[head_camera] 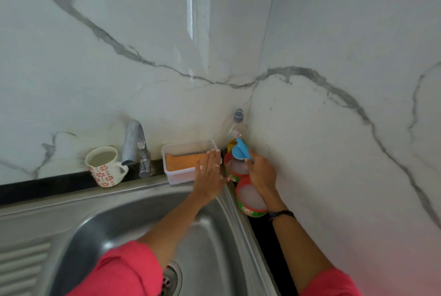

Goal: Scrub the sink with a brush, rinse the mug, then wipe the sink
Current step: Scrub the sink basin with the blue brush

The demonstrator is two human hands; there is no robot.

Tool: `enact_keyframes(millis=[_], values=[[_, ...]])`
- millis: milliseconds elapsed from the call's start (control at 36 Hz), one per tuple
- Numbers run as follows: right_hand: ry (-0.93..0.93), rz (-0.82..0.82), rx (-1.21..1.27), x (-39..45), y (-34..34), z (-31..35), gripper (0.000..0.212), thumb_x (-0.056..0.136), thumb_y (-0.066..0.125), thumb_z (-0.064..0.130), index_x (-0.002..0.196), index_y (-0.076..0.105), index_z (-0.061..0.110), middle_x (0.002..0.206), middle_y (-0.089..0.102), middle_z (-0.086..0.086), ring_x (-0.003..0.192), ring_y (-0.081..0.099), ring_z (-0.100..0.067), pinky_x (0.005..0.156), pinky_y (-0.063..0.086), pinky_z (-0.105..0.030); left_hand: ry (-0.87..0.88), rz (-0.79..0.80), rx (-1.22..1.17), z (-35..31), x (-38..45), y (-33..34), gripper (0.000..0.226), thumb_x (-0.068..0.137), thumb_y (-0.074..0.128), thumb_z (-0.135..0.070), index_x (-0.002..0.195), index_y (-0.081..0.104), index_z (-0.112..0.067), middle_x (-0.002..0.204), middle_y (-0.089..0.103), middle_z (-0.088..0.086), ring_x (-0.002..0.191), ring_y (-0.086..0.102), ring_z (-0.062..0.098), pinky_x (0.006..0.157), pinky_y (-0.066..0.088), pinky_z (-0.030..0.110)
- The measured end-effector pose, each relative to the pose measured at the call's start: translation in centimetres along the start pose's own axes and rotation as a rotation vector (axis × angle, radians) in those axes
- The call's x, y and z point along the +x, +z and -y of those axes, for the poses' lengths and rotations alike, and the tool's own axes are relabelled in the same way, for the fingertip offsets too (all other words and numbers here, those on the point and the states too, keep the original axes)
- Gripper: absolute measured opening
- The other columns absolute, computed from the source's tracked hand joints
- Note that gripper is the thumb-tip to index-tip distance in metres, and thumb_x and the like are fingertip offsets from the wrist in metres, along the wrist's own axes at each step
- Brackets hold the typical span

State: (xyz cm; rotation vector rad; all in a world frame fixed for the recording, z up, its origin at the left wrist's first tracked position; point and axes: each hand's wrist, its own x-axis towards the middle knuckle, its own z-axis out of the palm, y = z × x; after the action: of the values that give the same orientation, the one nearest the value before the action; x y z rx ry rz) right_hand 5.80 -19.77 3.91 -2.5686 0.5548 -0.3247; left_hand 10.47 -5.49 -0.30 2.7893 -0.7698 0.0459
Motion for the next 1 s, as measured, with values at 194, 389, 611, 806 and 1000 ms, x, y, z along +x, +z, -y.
enact_keyframes(millis=[194,389,611,806,1000], values=[[-0.347,-0.116,-0.225,-5.8,-0.4,1.3,0.046,0.09,0.055,0.016,0.135,0.049,0.018,0.112,0.062,-0.011,0.077,0.067,-0.032,0.055,0.054,-0.037,0.049,-0.084,-0.047,4.2,-6.8,0.8,0.103,0.06,0.087,-0.026,0.14,0.029,0.002,0.143,0.038,0.02,0.126,0.043,0.043,0.098,0.034,0.059],[-0.647,-0.187,-0.28,-12.0,1.9,4.5,0.04,0.081,0.057,0.023,0.12,0.062,0.017,0.085,0.067,-0.004,0.053,0.062,-0.021,0.034,0.042,-0.024,-0.127,-0.057,0.049,7.2,-13.0,1.1,0.086,0.094,0.05,-0.034,0.147,-0.012,-0.007,0.155,-0.017,0.007,0.144,-0.013,0.026,0.108,-0.017,0.034],[-0.504,0.111,-0.074,-16.9,6.9,7.2,0.04,0.094,0.04,0.032,0.125,0.056,0.013,0.101,0.065,-0.005,0.076,0.068,-0.024,0.058,0.052,-0.032,-0.341,0.11,0.173,12.1,-20.5,0.5,0.087,0.094,0.049,-0.036,0.147,-0.013,-0.007,0.157,-0.012,0.011,0.144,-0.012,0.026,0.113,-0.013,0.041],[-0.326,0.453,-0.024,-18.6,12.6,7.6,0.031,0.098,0.039,0.029,0.123,0.045,0.009,0.113,0.061,-0.01,0.101,0.06,-0.03,0.08,0.045,-0.034,-0.411,0.184,0.264,17.1,-27.3,1.0,0.091,0.087,0.06,-0.035,0.149,0.0,-0.006,0.157,-0.002,0.014,0.145,-0.001,0.031,0.111,-0.01,0.042],[-0.101,0.622,0.036,-18.1,17.9,7.2,0.036,0.097,0.041,0.026,0.126,0.04,0.005,0.118,0.06,-0.016,0.106,0.058,-0.036,0.085,0.045,-0.039,-0.416,0.201,0.386,21.0,-30.0,1.7,0.101,0.027,0.094,-0.035,0.115,0.064,0.004,0.121,0.06,0.024,0.107,0.061,0.04,0.082,0.049,0.054]])
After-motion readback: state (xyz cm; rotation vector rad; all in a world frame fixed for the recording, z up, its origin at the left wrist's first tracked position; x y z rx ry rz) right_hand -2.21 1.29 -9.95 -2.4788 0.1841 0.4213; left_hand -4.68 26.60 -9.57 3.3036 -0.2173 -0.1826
